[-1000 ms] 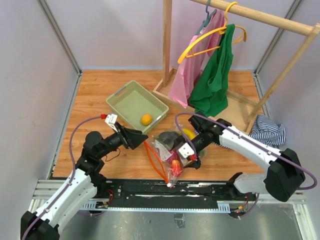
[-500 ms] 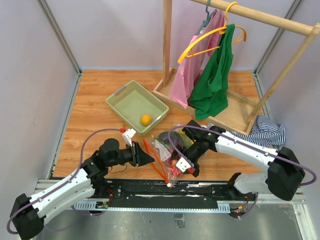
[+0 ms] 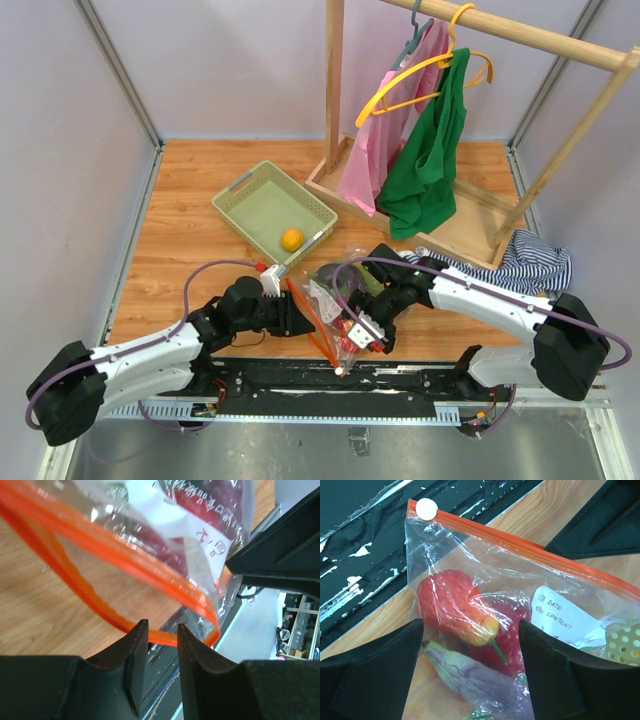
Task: Open the zip-top bag and remove the fake food
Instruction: Pick up the fake fruit from the zipper food storage bag.
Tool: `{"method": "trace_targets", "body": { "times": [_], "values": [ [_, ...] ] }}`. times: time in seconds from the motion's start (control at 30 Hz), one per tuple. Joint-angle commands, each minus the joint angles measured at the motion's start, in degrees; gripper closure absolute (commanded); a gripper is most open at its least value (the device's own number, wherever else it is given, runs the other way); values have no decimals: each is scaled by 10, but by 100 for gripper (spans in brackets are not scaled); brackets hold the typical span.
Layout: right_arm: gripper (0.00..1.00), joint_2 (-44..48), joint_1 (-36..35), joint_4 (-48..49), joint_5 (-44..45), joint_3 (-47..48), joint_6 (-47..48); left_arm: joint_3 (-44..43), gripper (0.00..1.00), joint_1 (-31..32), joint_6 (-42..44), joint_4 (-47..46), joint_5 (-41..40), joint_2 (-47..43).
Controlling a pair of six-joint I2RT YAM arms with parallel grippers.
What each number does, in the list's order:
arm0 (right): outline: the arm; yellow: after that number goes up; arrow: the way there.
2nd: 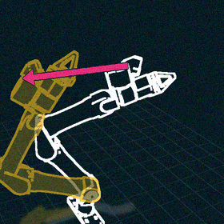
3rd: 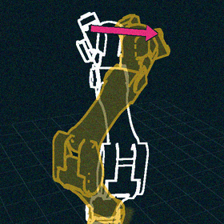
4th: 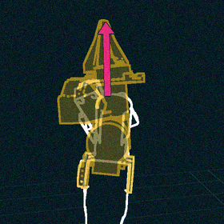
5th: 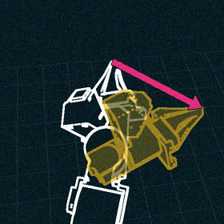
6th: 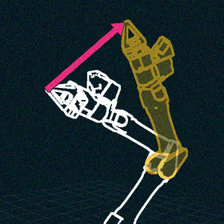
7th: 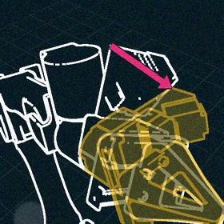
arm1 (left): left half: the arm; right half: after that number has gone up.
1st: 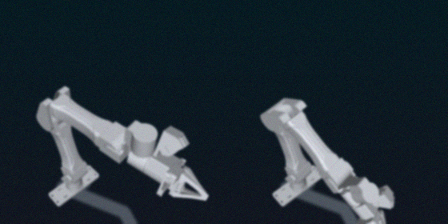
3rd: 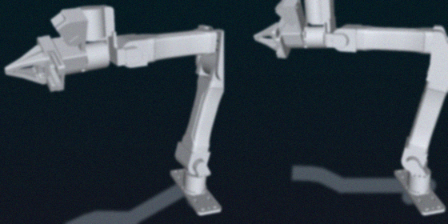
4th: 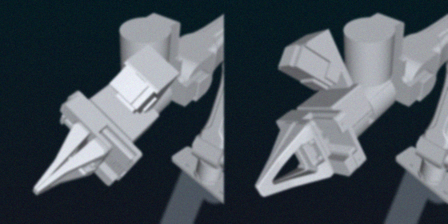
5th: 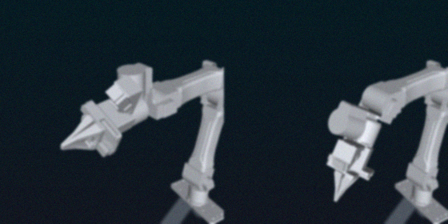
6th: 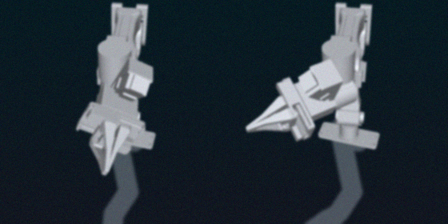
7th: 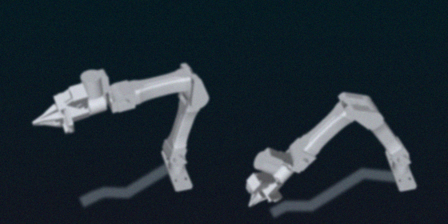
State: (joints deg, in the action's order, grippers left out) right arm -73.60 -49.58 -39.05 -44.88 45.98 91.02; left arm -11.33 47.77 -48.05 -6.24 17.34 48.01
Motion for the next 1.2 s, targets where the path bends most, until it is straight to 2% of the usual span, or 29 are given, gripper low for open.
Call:
{"method": "trace_targets", "body": {
  "times": [0.0,0.17,0.43,0.57,0.7,0.93,1.17],
  "values": [
    [23,6,-10,18,20,-13,-10,-3,65,6,9,-132,6,52],
    [29,5,-10,42,26,-18,-36,-13,62,10,19,-189,18,131],
    [56,0,-12,122,62,-25,-123,-12,53,11,27,-251,35,206],
    [66,-9,-18,154,83,-26,-160,-11,45,11,31,-262,35,217],
    [71,-18,-19,160,85,-22,-177,-12,37,11,43,-265,25,229],
    [75,-23,-20,157,78,-20,-180,-31,34,11,71,-287,24,273],
    [82,-34,-20,165,83,-14,-198,-46,25,12,101,-305,25,294]
  ]
}}
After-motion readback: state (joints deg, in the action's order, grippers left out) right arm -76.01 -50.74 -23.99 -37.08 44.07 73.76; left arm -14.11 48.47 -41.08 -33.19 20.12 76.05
